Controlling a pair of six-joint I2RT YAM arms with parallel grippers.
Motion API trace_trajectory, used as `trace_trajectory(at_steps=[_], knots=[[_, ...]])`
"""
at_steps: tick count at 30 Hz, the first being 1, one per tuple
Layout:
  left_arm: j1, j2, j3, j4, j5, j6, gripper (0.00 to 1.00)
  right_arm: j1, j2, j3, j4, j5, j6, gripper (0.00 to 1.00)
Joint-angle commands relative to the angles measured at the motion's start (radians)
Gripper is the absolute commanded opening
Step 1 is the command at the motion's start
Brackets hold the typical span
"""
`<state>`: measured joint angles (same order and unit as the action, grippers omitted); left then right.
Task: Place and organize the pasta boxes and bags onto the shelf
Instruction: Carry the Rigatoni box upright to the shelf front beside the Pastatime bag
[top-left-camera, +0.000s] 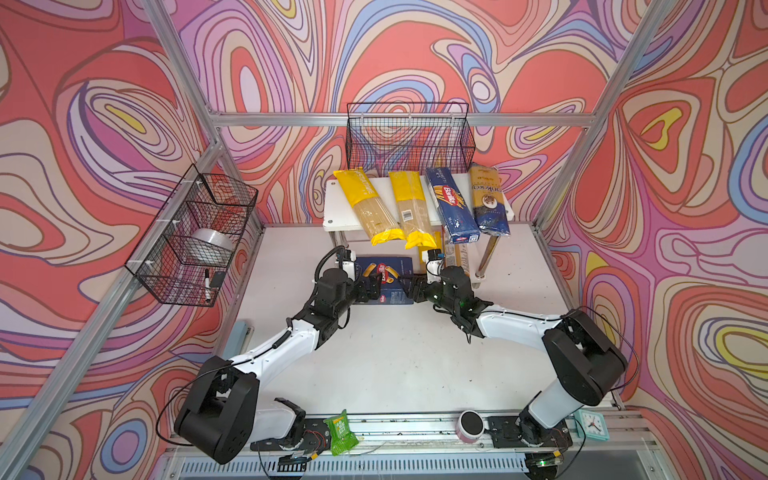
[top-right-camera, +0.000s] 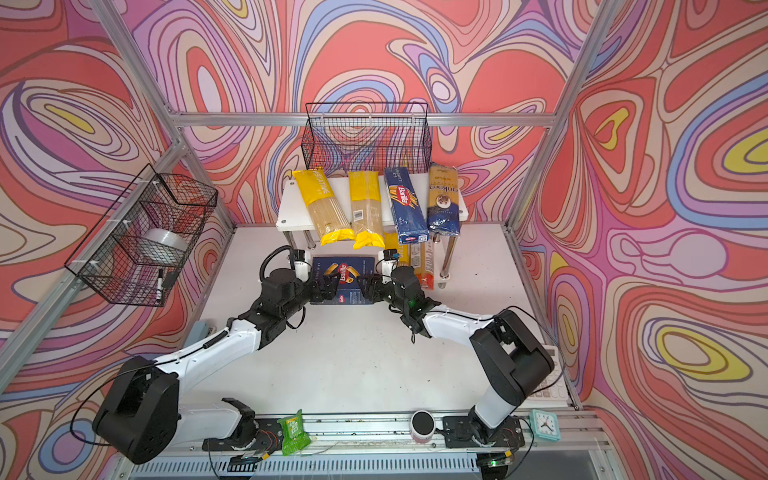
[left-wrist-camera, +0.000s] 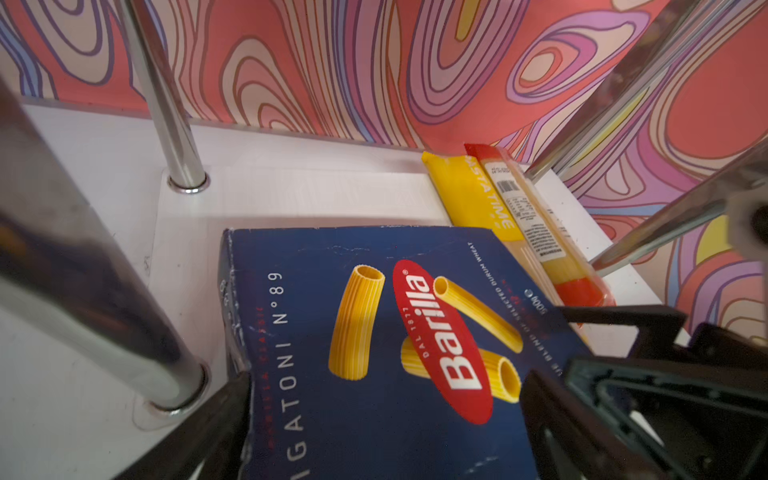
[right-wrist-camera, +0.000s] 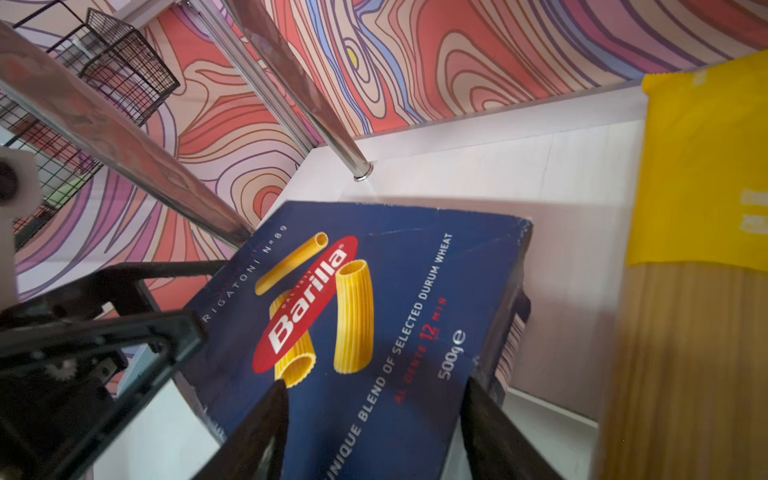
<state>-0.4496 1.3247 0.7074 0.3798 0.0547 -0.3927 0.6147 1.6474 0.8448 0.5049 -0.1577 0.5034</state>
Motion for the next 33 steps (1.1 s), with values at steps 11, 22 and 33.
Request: trace_trajectory(at_steps=[11, 22, 33], knots=[[0.011, 0.105, 0.07, 0.255, 0.211, -0.014, 1.0, -0.013, 0.1, 0.115, 0.188, -0.17, 0.018, 0.66], [0.028, 0.16, 0.087, 0.165, 0.118, 0.061, 1.0, -0.06, 0.101, 0.095, 0.149, -0.099, -0.002, 0.69], [0.066, 0.15, 0.115, 0.062, 0.005, 0.123, 1.0, -0.091, 0.083, 0.166, -0.067, 0.075, -0.018, 0.71]])
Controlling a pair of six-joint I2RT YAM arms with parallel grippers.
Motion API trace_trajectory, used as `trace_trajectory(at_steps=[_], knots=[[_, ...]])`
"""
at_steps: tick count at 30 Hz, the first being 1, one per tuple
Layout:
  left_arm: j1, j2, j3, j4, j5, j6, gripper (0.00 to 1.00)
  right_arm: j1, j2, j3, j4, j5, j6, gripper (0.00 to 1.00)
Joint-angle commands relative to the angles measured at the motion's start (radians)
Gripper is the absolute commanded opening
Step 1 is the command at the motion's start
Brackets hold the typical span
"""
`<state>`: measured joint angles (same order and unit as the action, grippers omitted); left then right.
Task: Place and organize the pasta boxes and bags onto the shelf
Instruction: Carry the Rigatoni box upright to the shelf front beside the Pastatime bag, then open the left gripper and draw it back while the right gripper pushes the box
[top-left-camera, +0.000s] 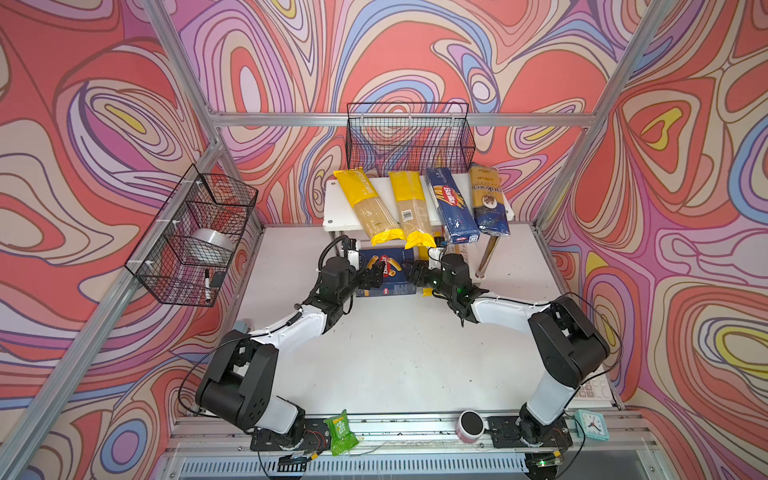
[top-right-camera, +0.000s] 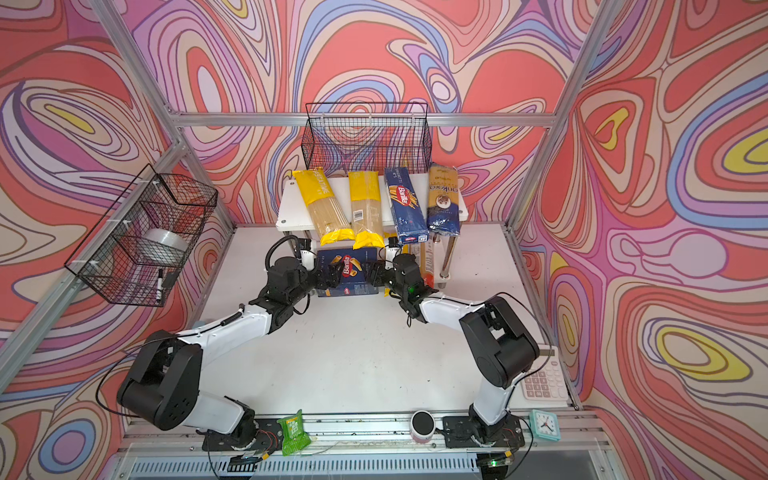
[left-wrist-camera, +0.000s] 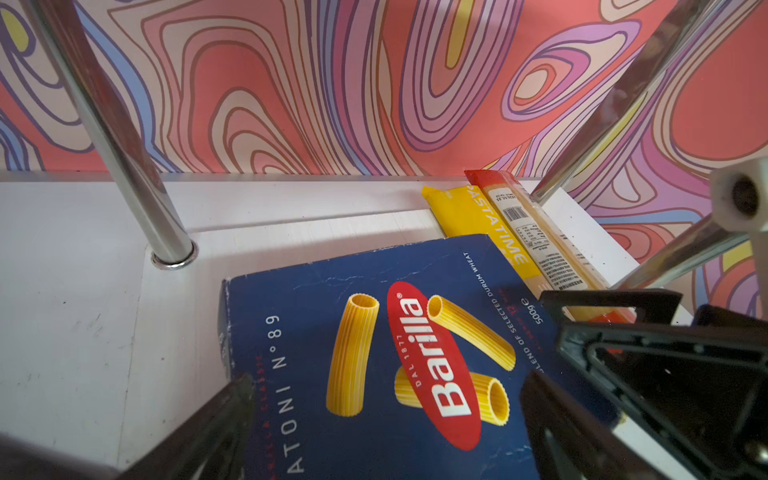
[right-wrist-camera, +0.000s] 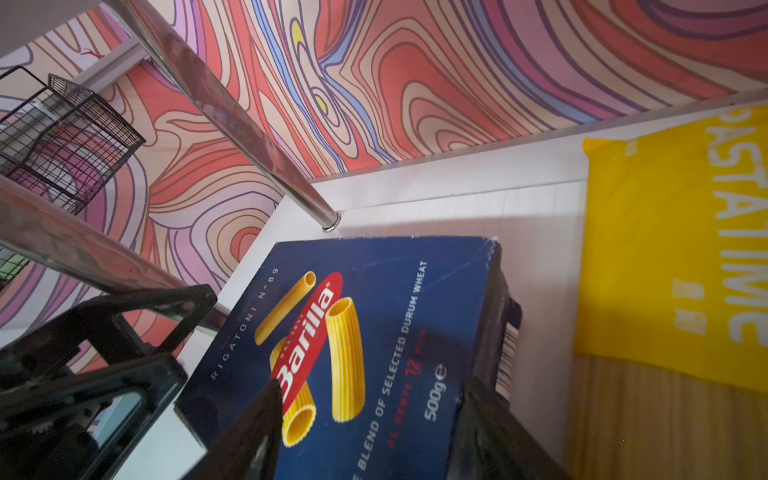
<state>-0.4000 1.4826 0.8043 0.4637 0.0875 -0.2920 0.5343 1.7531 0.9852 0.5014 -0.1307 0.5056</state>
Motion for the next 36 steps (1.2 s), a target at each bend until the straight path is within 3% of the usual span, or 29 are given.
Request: trace_trajectory(at_steps=[1, 7, 12, 18, 22, 30, 36], knots=[[0.02, -0.012, 0.017, -0.028, -0.029, 0.021, 1.0, -0.011, -0.028, 0.024, -0.072, 0.056, -0.023, 0.71], [0.026, -0.081, -0.016, -0.065, -0.042, 0.021, 1.0, -0.016, -0.092, -0.006, -0.135, 0.07, -0.041, 0.72], [0.026, -0.173, -0.05, -0.14, -0.017, 0.003, 1.0, -0.017, -0.19, -0.057, -0.191, 0.017, -0.081, 0.73], [0.025, -0.318, -0.135, -0.211, 0.046, -0.027, 1.0, -0.012, -0.322, -0.142, -0.269, -0.07, -0.045, 0.7], [0.026, -0.441, -0.202, -0.286, 0.053, -0.057, 1.0, 0.039, -0.393, -0.207, -0.277, -0.06, -0.01, 0.67], [0.026, -0.765, -0.385, -0.493, -0.198, -0.142, 1.0, 0.19, -0.34, -0.206, -0.259, -0.088, -0.016, 0.66], [0.027, -0.82, -0.4, -0.599, -0.261, -0.155, 1.0, 0.205, -0.216, -0.167, -0.164, -0.1, 0.001, 0.64]])
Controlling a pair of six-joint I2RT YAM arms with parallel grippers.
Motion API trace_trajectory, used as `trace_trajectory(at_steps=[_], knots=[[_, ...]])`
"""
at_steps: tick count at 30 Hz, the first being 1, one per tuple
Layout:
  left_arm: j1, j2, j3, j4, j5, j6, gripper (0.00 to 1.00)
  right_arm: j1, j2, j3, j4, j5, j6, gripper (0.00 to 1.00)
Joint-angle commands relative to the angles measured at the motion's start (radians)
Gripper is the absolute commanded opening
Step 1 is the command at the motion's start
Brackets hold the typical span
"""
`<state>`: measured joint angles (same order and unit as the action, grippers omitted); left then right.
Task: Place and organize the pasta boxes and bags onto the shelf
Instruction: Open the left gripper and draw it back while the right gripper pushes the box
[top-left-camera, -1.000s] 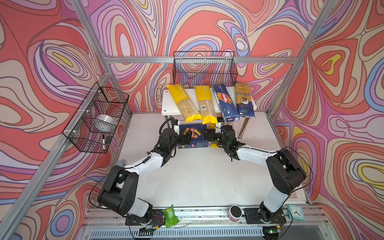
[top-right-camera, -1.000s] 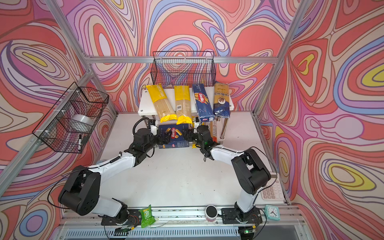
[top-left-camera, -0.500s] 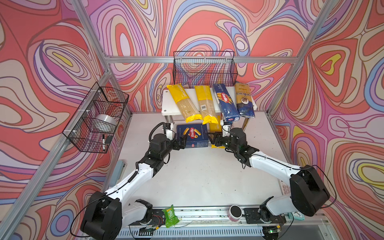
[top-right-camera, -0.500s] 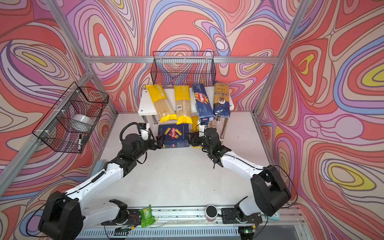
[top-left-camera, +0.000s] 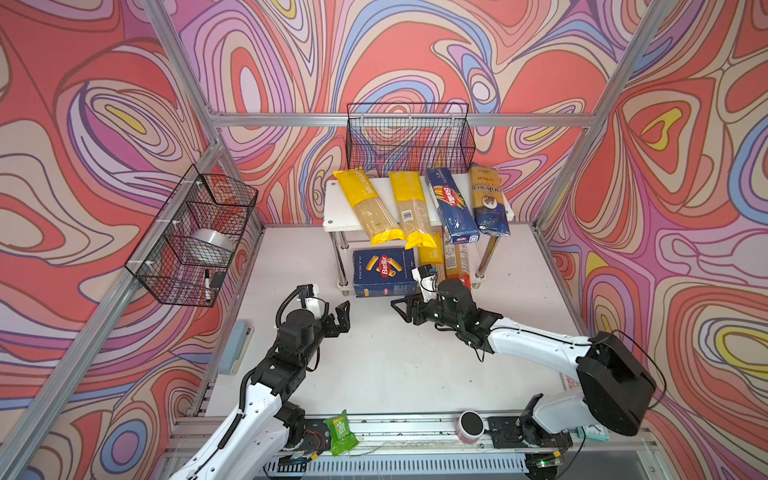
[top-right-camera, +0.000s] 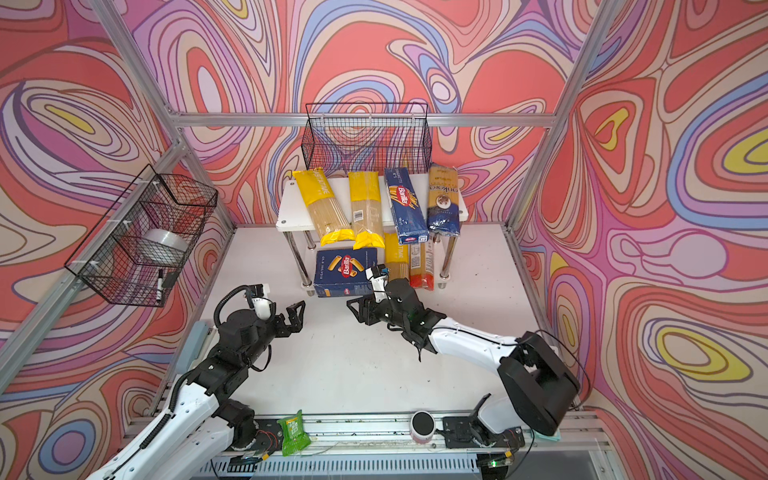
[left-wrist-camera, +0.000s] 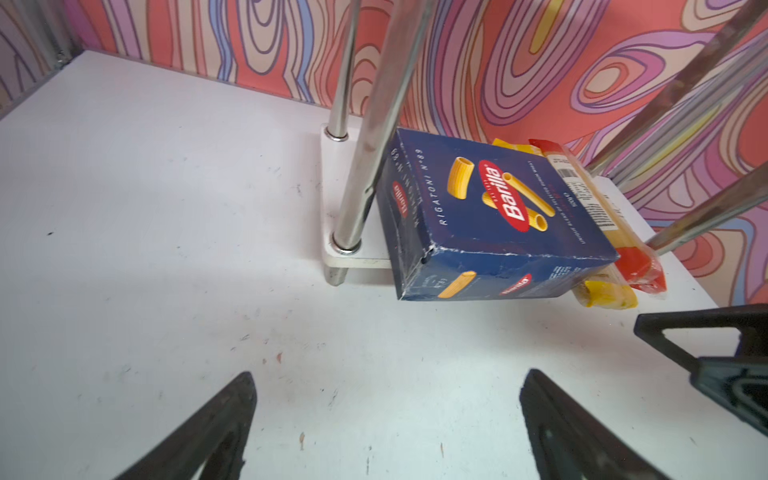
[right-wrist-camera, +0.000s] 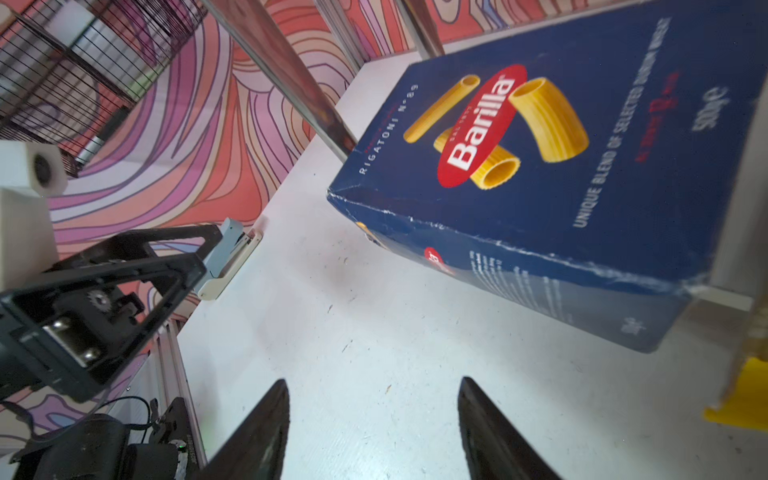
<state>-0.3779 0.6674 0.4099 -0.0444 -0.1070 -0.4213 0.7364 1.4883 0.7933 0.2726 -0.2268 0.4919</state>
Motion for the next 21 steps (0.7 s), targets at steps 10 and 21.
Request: trace_trajectory(at_steps=[10, 21], knots=[[0.012, 0.032, -0.031, -0.069, -0.111, -0.033, 1.0, 0.003, 0.238, 0.128, 0.168, -0.097, -0.003, 0.64], [0.024, 0.054, -0.036, -0.03, -0.094, -0.015, 1.0, 0.003, 0.407, 0.249, 0.254, -0.129, -0.023, 0.65]])
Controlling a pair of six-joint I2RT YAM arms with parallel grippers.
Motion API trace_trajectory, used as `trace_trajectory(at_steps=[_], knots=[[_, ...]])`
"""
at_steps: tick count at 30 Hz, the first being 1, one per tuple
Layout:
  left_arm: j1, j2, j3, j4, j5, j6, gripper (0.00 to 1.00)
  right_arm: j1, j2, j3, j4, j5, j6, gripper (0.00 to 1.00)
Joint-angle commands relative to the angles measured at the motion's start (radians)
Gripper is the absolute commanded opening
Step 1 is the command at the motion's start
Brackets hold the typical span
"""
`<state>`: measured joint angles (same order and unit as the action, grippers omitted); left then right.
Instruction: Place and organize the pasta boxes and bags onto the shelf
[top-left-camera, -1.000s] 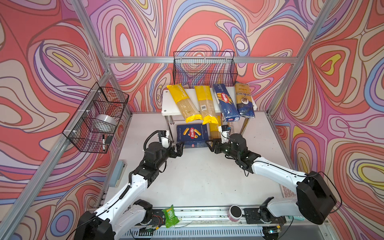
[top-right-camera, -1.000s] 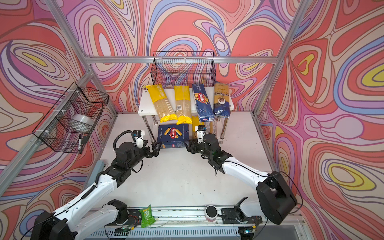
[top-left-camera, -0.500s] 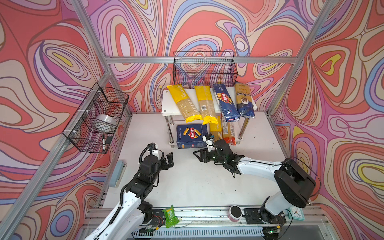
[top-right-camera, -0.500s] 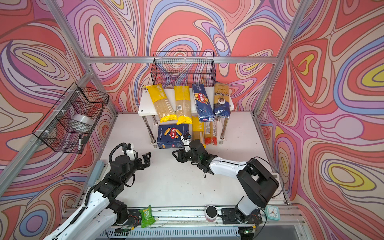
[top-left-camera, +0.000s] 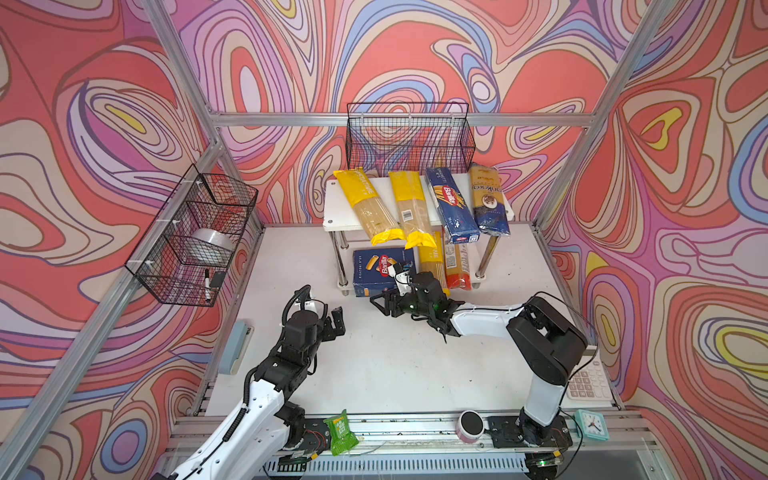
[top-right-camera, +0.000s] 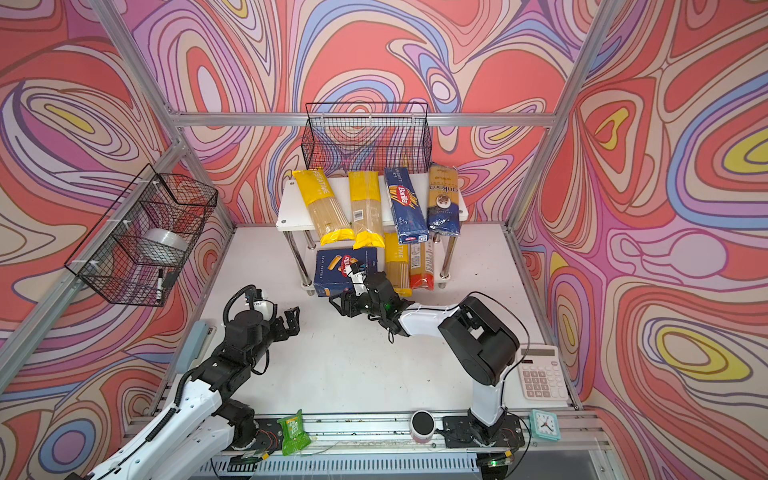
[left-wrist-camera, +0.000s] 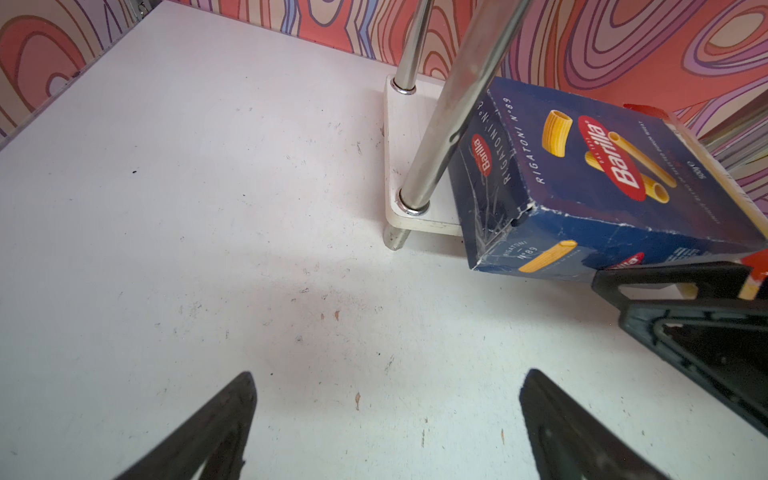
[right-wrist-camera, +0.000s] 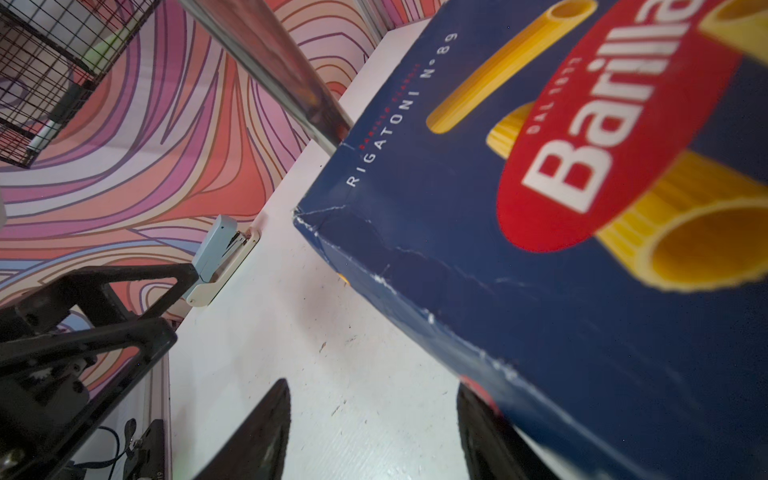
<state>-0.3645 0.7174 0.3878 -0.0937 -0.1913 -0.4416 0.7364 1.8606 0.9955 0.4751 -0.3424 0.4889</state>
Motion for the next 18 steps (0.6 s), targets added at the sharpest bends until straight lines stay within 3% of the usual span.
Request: trace_trajectory(at_steps=[1, 18], knots=[[0.013, 0.004, -0.014, 0.016, -0.005, 0.008, 1.0, 0.001, 0.046, 0.064, 0.044, -0.013, -0.029, 0.65], [0.024, -0.058, -0.014, -0.031, -0.025, 0.03, 1.0, -0.056, 0.159, 0.166, 0.052, -0.061, -0.081, 0.67]])
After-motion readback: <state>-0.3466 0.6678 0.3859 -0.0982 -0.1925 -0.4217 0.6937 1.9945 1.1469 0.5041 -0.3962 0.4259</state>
